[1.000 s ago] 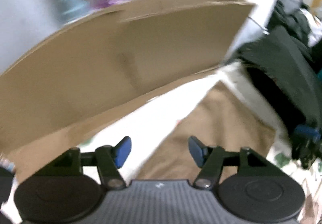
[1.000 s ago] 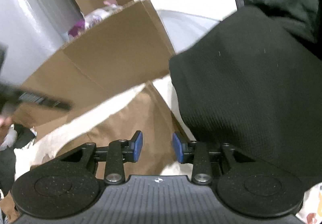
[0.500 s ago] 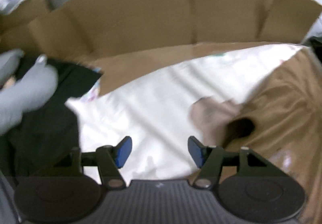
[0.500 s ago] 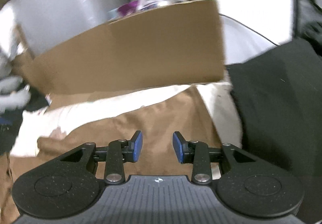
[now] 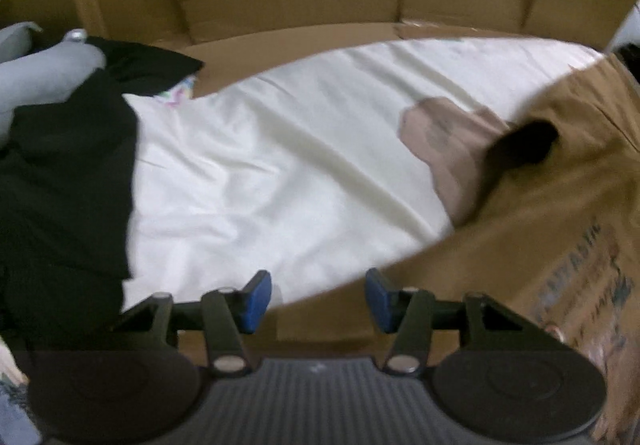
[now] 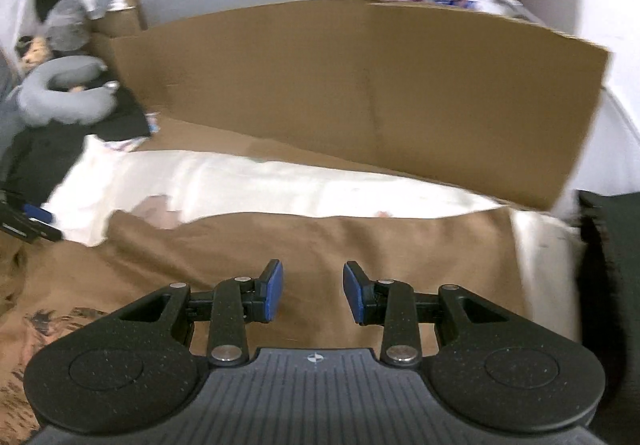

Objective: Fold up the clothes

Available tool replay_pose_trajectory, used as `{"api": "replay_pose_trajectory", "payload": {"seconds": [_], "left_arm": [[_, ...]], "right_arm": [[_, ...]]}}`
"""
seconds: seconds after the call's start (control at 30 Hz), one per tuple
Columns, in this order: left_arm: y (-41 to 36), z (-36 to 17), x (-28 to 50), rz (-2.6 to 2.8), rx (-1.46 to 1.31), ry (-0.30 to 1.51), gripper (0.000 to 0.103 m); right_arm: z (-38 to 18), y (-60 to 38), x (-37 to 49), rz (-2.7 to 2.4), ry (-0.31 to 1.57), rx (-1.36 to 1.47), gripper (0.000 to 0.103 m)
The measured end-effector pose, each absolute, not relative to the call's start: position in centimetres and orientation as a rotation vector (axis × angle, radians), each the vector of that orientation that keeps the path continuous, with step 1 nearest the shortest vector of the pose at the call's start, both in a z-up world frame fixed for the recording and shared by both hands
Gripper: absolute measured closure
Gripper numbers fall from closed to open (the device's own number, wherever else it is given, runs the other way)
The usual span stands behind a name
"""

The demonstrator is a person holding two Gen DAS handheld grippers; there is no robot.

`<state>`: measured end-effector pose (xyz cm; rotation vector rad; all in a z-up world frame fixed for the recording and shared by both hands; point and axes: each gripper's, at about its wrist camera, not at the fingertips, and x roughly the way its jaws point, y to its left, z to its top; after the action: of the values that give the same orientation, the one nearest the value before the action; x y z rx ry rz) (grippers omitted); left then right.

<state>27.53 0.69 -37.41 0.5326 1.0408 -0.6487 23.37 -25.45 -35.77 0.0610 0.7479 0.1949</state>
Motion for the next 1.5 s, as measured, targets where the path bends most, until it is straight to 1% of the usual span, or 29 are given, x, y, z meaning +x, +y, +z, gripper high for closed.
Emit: {"api": "replay_pose_trajectory", "payload": {"seconds": [0.1, 0.2, 0.3, 0.33, 0.37, 0.47, 0.67, 0.7, 0.73, 0.8, 0.83, 0.87, 0.9, 0.93, 1.03, 1.07, 1.1, 1.13, 1.17, 1.2, 1.23, 1.27, 1.3, 1.37, 1.5], "left_arm": [[0.9, -38.2, 27.0, -0.67, 0.557, 1.051, 0.044], [1.2, -38.6, 26.5, -0.694, 0.567, 1.065, 0.05], [1.6, -38.5, 26.0, -0.716, 0.532, 1.09, 0.072], [1.6, -38.5, 25.8, -0.729, 0.531, 1.098, 0.088], [1.6, -38.5, 25.5, -0.742, 0.543, 1.102, 0.102], [1.3, -38.2, 24.7, -0.753, 0.574, 1.084, 0.103], [1.7, -37.1, 23.9, -0.769, 0.538, 1.061, 0.103], [1.7, -36.8, 24.0, -0.772, 0.542, 1.053, 0.102], [1.7, -36.6, 24.0, -0.766, 0.547, 1.045, 0.095], [1.7, -36.2, 24.4, -0.754, 0.568, 1.021, 0.076], [1.7, -36.2, 24.6, -0.739, 0.586, 1.009, 0.05], [1.8, -36.1, 24.9, -0.724, 0.605, 0.997, 0.03], [1.9, -36.1, 25.2, -0.715, 0.617, 0.989, 0.027], [2.0, -36.3, 25.7, -0.713, 0.627, 0.995, 0.027], [2.6, -37.4, 27.5, -0.675, 0.671, 1.017, 0.027], [2.9, -37.9, 28.0, -0.663, 0.682, 1.031, 0.027], [3.3, -38.3, 28.5, -0.652, 0.692, 1.045, 0.027], [3.6, -38.8, 29.1, -0.653, 0.69, 1.073, 0.027], [4.0, -39.1, 29.5, -0.652, 0.682, 1.097, 0.027], [4.3, -39.2, 29.8, -0.652, 0.67, 1.111, 0.027], [4.7, -39.3, 30.1, -0.651, 0.657, 1.125, 0.029], [4.9, -39.3, 30.2, -0.653, 0.645, 1.133, 0.04], [5.0, -39.1, 30.1, -0.643, 0.661, 1.121, 0.05], [5.2, -38.9, 29.8, -0.621, 0.698, 1.092, 0.098], [6.3, -37.2, 29.0, -0.642, 0.671, 1.069, 0.099]], "right_arm": [[-36.4, -23.1, 23.4, 0.249, 0.746, 0.051, 0.062], [-36.8, -20.8, 23.6, 0.304, 0.763, 0.031, 0.061], [-36.8, -18.5, 23.9, 0.376, 0.775, -0.009, 0.054], [-36.8, -17.6, 24.1, 0.406, 0.775, -0.029, 0.054], [-36.8, -16.7, 24.4, 0.43, 0.774, -0.054, 0.053], [-36.9, -14.2, 25.6, 0.467, 0.762, -0.1, 0.048], [-37.7, -9.7, 28.6, 0.519, 0.754, -0.167, 0.044], [-38.0, -9.0, 29.0, 0.528, 0.758, -0.189, 0.044], [-38.3, -8.5, 29.4, 0.526, 0.762, -0.206, 0.044], [-38.8, -7.6, 30.0, 0.522, 0.77, -0.239, 0.044], [-38.9, -7.4, 30.1, 0.52, 0.771, -0.248, 0.044], [-39.1, -7.2, 30.3, 0.519, 0.771, -0.256, 0.043], [-39.2, -7.1, 30.4, 0.523, 0.775, -0.264, 0.04], [-39.3, -6.9, 30.6, 0.528, 0.779, -0.273, 0.039], [-39.9, -6.6, 30.7, 0.546, 0.791, -0.323, 0.04], [-40.0, -6.5, 30.8, 0.552, 0.793, -0.337, 0.046], [-40.1, -6.5, 30.9, 0.56, 0.802, -0.345, 0.067], [-40.2, -6.5, 31.1, 0.561, 0.816, -0.351, 0.078], [-40.3, -6.6, 31.3, 0.563, 0.828, -0.356, 0.091], [-40.2, -6.7, 31.4, 0.564, 0.827, -0.352, 0.097], [-40.1, -6.9, 31.5, 0.565, 0.825, -0.349, 0.1], [-39.9, -7.1, 31.6, 0.557, 0.819, -0.346, 0.103], [-39.7, -7.3, 31.7, 0.549, 0.813, -0.342, 0.103], [-39.2, -7.9, 32.3, 0.523, 0.81, -0.302, 0.103], [-38.2, -8.5, 33.1, 0.475, 0.794, -0.262, 0.103]]}}
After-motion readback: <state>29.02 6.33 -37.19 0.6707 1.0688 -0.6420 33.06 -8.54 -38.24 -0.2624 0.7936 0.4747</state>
